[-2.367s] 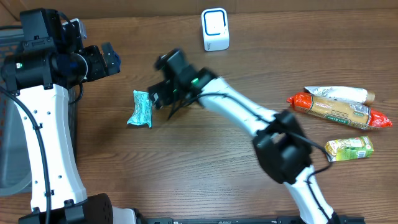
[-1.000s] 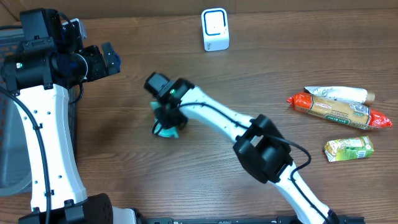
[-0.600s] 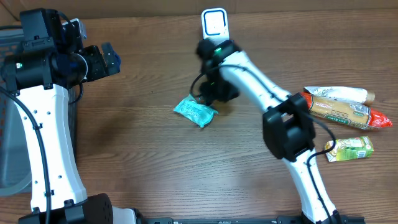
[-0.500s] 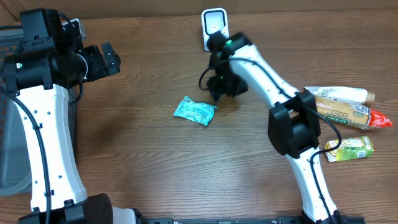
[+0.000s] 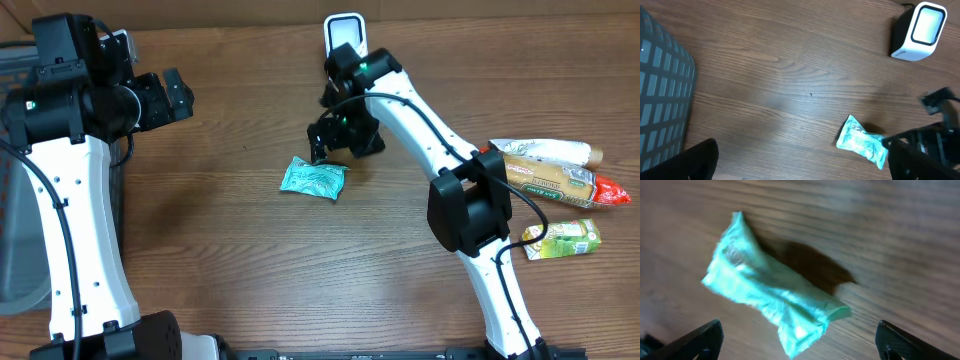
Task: Scan the item barcode
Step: 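Grasp the mint-green packet and drag it toward the scanner, then lift the mint-green packet up to the scanner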
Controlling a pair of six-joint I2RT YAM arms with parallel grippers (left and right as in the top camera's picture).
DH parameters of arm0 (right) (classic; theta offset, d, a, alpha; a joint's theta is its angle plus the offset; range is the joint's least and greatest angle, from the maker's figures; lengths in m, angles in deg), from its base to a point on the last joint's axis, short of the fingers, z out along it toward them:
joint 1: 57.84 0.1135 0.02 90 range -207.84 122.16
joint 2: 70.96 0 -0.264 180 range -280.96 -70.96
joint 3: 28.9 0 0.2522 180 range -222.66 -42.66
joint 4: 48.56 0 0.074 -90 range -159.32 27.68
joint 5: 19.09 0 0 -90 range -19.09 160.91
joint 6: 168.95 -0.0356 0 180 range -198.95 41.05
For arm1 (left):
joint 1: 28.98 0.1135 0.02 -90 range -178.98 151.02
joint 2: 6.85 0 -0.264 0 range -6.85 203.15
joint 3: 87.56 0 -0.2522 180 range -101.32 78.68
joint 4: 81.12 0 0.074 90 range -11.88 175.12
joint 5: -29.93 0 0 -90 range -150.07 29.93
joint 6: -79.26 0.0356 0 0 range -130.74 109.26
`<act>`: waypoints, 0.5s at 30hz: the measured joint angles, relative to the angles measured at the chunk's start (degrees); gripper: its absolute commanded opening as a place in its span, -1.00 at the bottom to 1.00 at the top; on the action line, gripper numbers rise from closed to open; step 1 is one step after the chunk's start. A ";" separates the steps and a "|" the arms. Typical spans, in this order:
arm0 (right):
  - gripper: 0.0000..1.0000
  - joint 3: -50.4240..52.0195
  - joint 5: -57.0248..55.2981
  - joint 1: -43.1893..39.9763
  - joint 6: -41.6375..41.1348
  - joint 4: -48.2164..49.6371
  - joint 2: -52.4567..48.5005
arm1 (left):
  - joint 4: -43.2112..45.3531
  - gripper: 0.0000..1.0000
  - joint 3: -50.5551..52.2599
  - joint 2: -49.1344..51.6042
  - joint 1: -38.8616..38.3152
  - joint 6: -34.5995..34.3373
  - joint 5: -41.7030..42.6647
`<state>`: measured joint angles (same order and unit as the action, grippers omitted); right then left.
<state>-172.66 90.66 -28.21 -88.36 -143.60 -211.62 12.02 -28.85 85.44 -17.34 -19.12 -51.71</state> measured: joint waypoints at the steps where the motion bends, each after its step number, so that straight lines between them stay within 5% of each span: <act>1: 0.95 1.55 0.17 -0.02 -2.45 0.87 0.00 | 0.00 0.99 0.00 0.00 -0.02 0.00 0.00; 11: 0.33 12.57 8.02 -0.39 -11.78 9.18 0.17 | 0.00 0.99 0.00 0.00 -0.02 0.00 0.00; 13: 0.16 14.01 9.88 -0.39 -13.73 11.85 0.52 | 0.02 0.99 0.00 0.00 0.00 0.00 0.00; 15: -0.22 15.87 11.28 -0.39 -15.72 15.02 0.96 | 0.00 0.99 0.00 0.00 0.00 0.00 0.00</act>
<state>-156.79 101.94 -28.61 -104.07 -128.58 -210.66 12.02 -28.85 85.44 -17.34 -19.12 -51.71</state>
